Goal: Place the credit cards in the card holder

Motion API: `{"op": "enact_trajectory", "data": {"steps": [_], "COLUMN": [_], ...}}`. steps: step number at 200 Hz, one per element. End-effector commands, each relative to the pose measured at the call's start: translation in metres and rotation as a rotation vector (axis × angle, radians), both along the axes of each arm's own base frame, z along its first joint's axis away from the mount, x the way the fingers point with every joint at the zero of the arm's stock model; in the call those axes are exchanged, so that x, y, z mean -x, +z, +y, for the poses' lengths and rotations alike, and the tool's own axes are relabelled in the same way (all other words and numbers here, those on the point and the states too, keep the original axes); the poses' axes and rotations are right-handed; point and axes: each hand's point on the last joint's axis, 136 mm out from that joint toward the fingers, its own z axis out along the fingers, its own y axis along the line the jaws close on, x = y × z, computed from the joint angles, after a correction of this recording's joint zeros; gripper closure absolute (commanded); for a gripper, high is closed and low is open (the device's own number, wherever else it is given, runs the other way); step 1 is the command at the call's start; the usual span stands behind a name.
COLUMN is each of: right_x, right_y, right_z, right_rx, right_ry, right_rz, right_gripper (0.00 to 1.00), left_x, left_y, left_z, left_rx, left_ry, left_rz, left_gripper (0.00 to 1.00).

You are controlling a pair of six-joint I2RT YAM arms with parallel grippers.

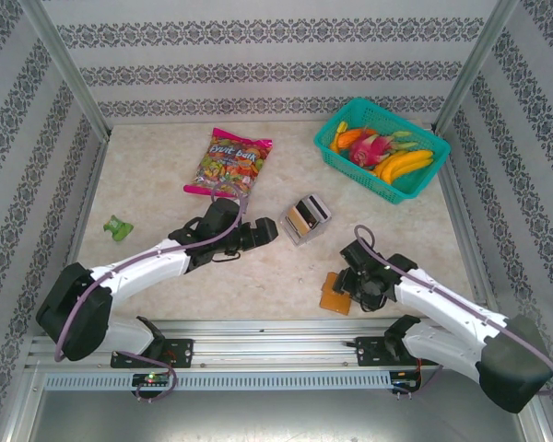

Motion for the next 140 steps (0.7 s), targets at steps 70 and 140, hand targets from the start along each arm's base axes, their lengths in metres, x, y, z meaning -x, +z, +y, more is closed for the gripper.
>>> {"op": "enact_trajectory", "data": {"steps": [70, 140], "right_x": [-0.046, -0.089], "right_y": [0.017, 0.057], "right_z": [0.143, 0.094], "right_rx": [-0.376, -0.169], "right_ry": [0.059, 0.198], "right_rz": [-0.099, -0.265], "right_gripper": [0.38, 0.36], "left_x": [0.008, 0.008], "left_y": [0.007, 0.009], "left_z": [0.054, 0.058], "left_rx": [-0.151, -0.127], "left_ry": [0.121, 0.151], "left_rz": [-0.078, -0.078], "left_gripper": [0.01, 0.00]}}
